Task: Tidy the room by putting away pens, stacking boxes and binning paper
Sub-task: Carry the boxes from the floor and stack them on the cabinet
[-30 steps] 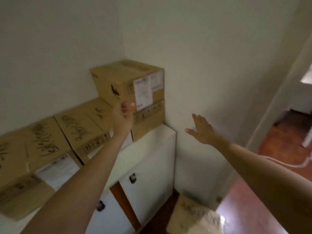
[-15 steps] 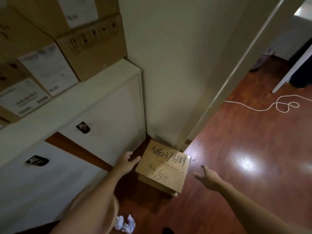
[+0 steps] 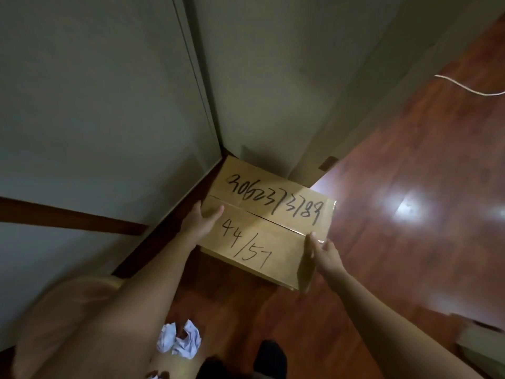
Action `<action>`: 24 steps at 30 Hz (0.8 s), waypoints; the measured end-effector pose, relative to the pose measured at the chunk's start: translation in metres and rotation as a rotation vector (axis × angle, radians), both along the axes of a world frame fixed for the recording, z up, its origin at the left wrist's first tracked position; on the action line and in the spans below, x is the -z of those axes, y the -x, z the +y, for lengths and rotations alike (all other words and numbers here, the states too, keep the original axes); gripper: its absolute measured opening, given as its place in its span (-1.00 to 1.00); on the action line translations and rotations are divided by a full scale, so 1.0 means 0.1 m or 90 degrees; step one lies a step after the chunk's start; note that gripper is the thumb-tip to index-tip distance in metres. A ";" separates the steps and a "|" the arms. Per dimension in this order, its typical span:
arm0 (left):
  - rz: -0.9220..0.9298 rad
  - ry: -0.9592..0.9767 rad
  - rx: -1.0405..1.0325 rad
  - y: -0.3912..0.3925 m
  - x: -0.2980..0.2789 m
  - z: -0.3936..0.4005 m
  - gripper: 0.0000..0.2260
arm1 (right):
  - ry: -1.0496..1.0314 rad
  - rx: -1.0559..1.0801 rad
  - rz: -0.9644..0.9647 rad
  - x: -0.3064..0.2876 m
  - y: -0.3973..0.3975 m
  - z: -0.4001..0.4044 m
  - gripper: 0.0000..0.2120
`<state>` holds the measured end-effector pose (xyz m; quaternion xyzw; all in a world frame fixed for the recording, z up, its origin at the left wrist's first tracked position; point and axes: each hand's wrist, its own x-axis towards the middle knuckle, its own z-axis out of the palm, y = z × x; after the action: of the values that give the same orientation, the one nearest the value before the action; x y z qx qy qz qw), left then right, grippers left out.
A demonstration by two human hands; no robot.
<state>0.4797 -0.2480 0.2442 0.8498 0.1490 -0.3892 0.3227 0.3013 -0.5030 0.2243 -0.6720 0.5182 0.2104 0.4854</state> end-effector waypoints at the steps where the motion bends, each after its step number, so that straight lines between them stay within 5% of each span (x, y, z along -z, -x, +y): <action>1: -0.007 -0.008 0.006 -0.01 0.09 0.00 -0.20 | -0.011 0.036 -0.015 0.12 -0.01 0.01 -0.08; 6: -0.029 -0.033 0.037 0.19 0.08 0.07 -0.28 | -0.030 0.115 -0.010 -0.08 0.02 0.12 -0.19; 11: -0.037 -0.028 0.028 0.49 -0.65 0.26 -0.17 | 0.042 0.045 0.008 -0.98 0.04 0.15 -0.41; 13: -0.061 -0.025 0.021 0.52 -1.17 0.29 -0.13 | 0.066 0.002 -0.002 -1.47 -0.01 0.15 -0.41; 18: -0.178 -0.037 0.015 0.52 -2.67 0.33 -0.42 | 0.075 -0.013 -0.059 -2.83 -0.15 0.23 -0.40; 24: -0.252 0.024 -0.019 0.56 -4.25 0.55 -0.43 | 0.096 -0.041 -0.165 -4.30 -0.18 0.33 -0.41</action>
<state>0.4235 -0.1930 0.6691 0.9012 0.0878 -0.2122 0.3677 0.3188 -0.4697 0.6541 -0.7442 0.4437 0.0982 0.4895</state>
